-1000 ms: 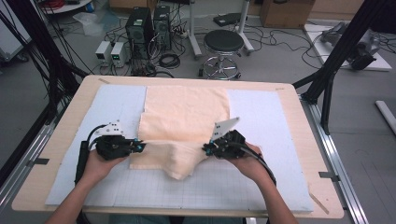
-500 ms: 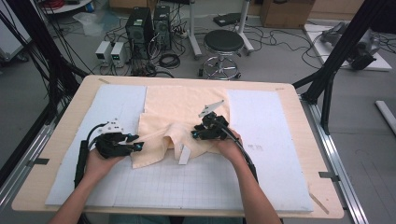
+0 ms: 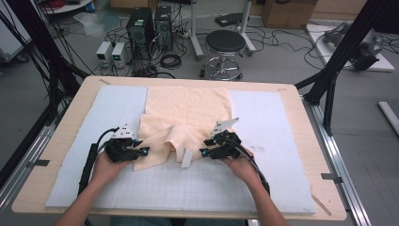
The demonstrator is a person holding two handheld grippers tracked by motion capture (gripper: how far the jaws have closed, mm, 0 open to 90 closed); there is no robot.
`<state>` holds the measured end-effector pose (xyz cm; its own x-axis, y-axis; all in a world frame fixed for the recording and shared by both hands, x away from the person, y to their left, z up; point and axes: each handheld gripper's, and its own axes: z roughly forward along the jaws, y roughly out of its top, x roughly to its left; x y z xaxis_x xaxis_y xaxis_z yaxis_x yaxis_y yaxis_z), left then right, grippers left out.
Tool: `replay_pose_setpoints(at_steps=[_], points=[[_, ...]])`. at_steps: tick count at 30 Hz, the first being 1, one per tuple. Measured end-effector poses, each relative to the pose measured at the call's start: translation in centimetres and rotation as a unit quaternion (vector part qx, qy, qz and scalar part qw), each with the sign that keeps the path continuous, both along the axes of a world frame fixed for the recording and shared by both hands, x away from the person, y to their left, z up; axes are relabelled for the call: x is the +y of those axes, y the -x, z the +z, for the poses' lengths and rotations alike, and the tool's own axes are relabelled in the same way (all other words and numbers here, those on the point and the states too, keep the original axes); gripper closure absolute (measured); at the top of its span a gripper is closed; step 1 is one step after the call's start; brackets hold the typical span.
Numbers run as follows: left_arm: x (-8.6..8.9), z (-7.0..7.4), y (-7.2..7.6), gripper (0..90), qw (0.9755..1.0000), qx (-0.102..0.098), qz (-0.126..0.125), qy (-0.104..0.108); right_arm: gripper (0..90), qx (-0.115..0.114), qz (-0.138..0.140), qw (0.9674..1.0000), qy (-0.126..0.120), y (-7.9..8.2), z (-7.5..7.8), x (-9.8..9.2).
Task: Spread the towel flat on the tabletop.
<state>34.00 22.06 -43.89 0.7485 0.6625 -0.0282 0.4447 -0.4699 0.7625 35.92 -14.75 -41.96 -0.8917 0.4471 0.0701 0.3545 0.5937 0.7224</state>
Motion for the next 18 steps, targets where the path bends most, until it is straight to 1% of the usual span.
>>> replay_pose_setpoints(at_steps=[1,2,3,4,5,7,8,9,10,11,12,13,16,18], points=[[0.0,0.0,0.0,69.2,1.0000,0.001,-0.001,0.001,64.8,0.004,-0.001,1.0000,0.007,-0.1,-0.5,0.4],[0.1,0.1,0.1,71.6,1.0000,0.002,0.000,0.000,70.6,0.001,0.002,0.9999,0.013,-0.3,-0.9,0.7],[0.2,0.2,0.1,74.7,1.0000,0.003,-0.001,0.000,76.7,-0.001,0.005,0.9999,0.014,-0.4,-1.1,0.8],[0.3,0.4,0.2,77.6,1.0000,0.006,-0.002,0.005,82.0,-0.001,0.008,0.9999,0.011,-0.5,-1.1,0.7],[0.4,0.6,0.3,79.6,0.9999,0.008,-0.003,0.010,83.7,0.002,0.012,0.9999,0.002,-0.7,-1.0,0.4],[0.6,1.3,0.8,81.3,0.9998,0.005,-0.011,0.016,84.5,0.011,0.011,0.9998,-0.015,-0.6,-0.4,-0.5],[0.7,1.7,1.3,81.6,0.9997,0.001,-0.015,0.020,84.5,0.007,0.012,0.9997,-0.021,-0.3,0.0,-0.9],[0.8,2.2,1.8,81.9,0.9995,-0.005,-0.019,0.024,84.4,0.006,0.018,0.9995,-0.026,0.1,0.5,-1.4],[0.9,2.8,2.4,82.1,0.9992,-0.010,-0.022,0.032,84.4,-0.001,0.025,0.9992,-0.031,0.6,1.0,-1.8],[1.1,3.4,3.1,82.2,0.9989,-0.021,-0.026,0.033,84.4,-0.003,0.032,0.9989,-0.034,1.2,1.6,-2.2],[1.2,4.0,3.9,82.3,0.9984,-0.032,-0.031,0.036,84.3,-0.012,0.041,0.9984,-0.037,2.0,2.3,-2.6],[1.2,4.6,4.7,82.3,0.9979,-0.038,-0.035,0.039,84.2,-0.022,0.050,0.9977,-0.041,2.8,3.0,-3.1],[1.3,6.3,7.4,82.3,0.9961,-0.058,-0.046,0.048,84.2,-0.048,0.064,0.9958,-0.045,5.4,5.2,-4.6],[1.4,7.4,9.2,82.3,0.9948,-0.065,-0.062,0.049,84.2,-0.054,0.076,0.9946,-0.046,7.2,6.5,-5.5]])
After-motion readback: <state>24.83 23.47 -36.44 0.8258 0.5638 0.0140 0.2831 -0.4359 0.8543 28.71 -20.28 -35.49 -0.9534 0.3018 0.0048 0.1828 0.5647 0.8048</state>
